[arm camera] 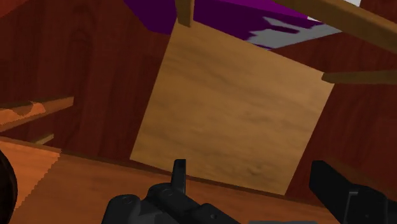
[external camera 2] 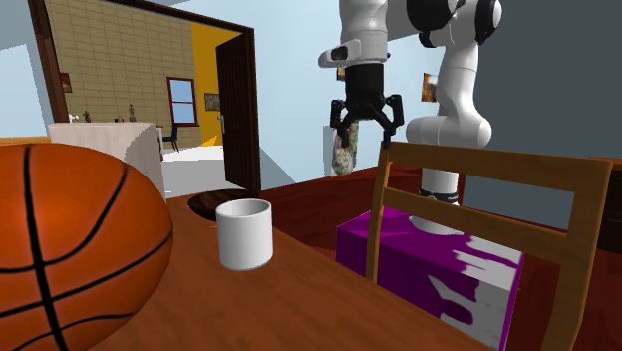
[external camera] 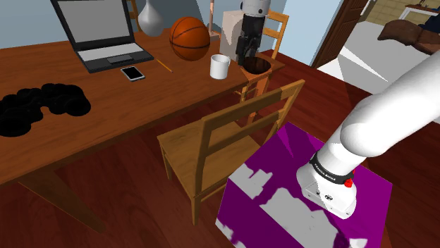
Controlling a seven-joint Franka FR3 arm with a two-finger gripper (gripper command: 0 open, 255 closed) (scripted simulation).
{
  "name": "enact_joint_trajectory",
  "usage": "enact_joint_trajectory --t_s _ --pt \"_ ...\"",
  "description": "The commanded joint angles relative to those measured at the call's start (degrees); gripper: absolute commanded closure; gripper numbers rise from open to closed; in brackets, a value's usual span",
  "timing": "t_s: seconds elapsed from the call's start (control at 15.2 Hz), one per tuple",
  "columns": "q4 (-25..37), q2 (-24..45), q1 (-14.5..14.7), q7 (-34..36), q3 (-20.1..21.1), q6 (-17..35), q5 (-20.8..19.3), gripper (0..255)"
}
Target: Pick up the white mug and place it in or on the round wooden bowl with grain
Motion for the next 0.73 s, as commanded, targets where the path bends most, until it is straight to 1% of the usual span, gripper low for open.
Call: enact_joint_trajectory --t_s 0.0,0.33,0.66 --pt "3.0 4.5 -0.4 -1.2 -0.6 2.1 -0.3 0" --pt "10.9 14.7 -0.9 -3.4 -1.4 5.9 -0.3 0" --pt "20.7 25.1 -1.5 -5.4 -1.8 7.9 0.0 0"
